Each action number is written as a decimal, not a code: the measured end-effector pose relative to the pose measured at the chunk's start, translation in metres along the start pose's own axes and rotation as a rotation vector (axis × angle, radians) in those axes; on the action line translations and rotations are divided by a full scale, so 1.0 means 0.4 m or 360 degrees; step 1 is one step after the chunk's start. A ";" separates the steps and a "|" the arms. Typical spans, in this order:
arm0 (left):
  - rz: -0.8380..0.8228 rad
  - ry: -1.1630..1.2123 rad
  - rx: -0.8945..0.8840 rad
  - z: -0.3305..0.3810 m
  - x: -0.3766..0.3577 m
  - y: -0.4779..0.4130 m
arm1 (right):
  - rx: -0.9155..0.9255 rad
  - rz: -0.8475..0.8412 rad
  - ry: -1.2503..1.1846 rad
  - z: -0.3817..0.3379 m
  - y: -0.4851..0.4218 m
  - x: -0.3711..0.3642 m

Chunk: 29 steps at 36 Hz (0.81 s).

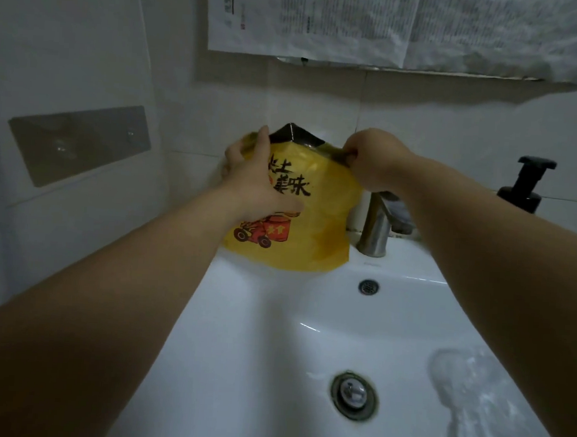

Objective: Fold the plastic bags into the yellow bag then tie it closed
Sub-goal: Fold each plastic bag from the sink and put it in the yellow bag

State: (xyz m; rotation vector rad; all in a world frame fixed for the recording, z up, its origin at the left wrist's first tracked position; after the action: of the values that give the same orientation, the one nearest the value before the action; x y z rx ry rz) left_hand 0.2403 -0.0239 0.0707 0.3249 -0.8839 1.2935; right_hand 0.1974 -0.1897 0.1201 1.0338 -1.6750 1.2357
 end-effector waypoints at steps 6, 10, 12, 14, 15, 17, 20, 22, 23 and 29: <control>0.0032 -0.0052 -0.0046 0.014 -0.053 -0.006 | -0.0076 0.0154 -0.0019 0.030 -0.012 -0.007; 0.0127 -0.0043 -0.0036 0.003 -0.060 0.004 | -0.0026 0.0153 -0.0060 0.027 0.003 -0.012; 0.0160 -0.0011 -0.0021 -0.001 -0.049 0.012 | -0.0019 0.0171 -0.0118 0.030 0.022 -0.008; 0.0168 0.0020 -0.0020 0.003 -0.038 0.030 | -0.0013 0.0235 -0.0185 0.038 0.057 0.003; 0.0176 0.0024 -0.0026 0.007 -0.031 0.037 | 0.0005 0.0291 -0.0212 0.040 0.072 0.010; 0.0200 0.0011 -0.0068 0.025 -0.020 0.061 | 0.0080 0.0434 -0.0265 0.046 0.116 0.031; 0.0255 0.0069 -0.0162 0.059 -0.023 0.121 | 0.0092 0.0632 -0.0465 0.069 0.218 0.049; 0.0307 0.0136 -0.0229 0.080 -0.045 0.163 | 0.0025 0.0665 -0.0590 0.098 0.291 0.028; 0.0295 0.0177 -0.0259 0.093 -0.073 0.197 | -0.0033 0.0608 -0.0584 0.125 0.338 0.002; -0.0144 0.0447 -0.0262 0.129 -0.274 0.346 | -0.0449 -0.0030 -0.0369 0.312 0.523 -0.153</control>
State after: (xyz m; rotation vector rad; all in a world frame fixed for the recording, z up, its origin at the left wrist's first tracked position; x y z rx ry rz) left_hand 0.0914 -0.0945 -0.0106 0.0501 -0.7221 1.1412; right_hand 0.0090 -0.2617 -0.0296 1.0438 -1.9460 0.8600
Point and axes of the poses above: each hand's wrist, its own y-axis away from the middle knuckle, its own x-axis out of the back of the hand, z = x × y, the point moved 3 cm from there along -y, towards the middle knuckle
